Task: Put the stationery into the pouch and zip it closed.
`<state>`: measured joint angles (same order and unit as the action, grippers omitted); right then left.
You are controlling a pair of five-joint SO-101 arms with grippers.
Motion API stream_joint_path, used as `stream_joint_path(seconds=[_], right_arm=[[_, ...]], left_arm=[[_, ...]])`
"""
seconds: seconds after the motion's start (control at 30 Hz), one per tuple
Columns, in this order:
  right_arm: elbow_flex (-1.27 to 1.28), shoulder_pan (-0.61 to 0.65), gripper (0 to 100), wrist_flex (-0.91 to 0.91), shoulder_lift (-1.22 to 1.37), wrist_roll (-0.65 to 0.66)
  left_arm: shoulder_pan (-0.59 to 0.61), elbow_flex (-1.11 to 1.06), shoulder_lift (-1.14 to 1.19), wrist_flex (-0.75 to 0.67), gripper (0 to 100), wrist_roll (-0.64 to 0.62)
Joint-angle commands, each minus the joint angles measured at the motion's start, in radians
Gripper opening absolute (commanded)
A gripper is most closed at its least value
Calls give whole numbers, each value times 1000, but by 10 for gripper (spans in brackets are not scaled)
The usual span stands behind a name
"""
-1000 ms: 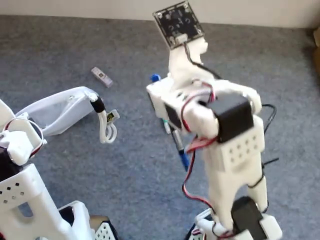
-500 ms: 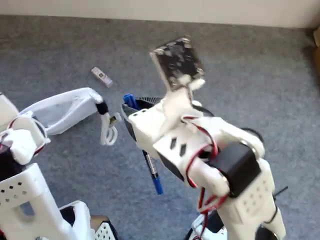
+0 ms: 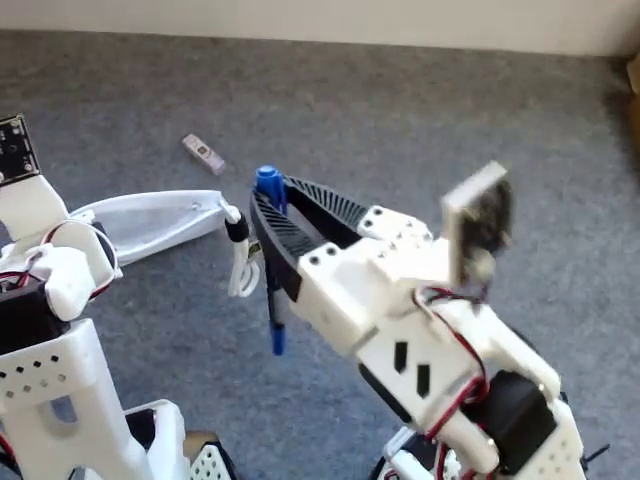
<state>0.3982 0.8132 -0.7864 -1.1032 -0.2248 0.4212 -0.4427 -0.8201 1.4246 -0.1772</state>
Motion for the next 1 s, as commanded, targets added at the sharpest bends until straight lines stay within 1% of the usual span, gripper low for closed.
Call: stream_joint_path(seconds=[0.0, 0.13, 0.2, 0.27, 0.43, 0.53, 0.67, 0.9, 0.97], right_arm=[[179, 13, 5, 306, -124, -14], [418, 64, 5, 651, -213, -8], [510, 93, 5, 769, -232, -6], [568, 110, 5, 837, -228, -6], [575, 114, 5, 949, -183, -6], [575, 114, 5, 1058, -136, -6], [573, 113, 5, 1202, -51, -6], [573, 108, 5, 1402, 122, -6], [573, 88, 5, 1457, 166, -6]], left_arm=[[-30, 10, 16, -3, 7, -11], [-30, 10, 16, -3, 7, -9], [-30, 10, 16, -3, 7, -9], [-30, 8, 16, -3, 7, -9], [-30, 8, 16, 11, 7, -9], [-30, 8, 16, 11, 7, -9], [-28, 8, 16, 11, 7, -9], [-25, 8, 16, 17, 7, -8], [-25, 8, 16, 23, 7, -8]])
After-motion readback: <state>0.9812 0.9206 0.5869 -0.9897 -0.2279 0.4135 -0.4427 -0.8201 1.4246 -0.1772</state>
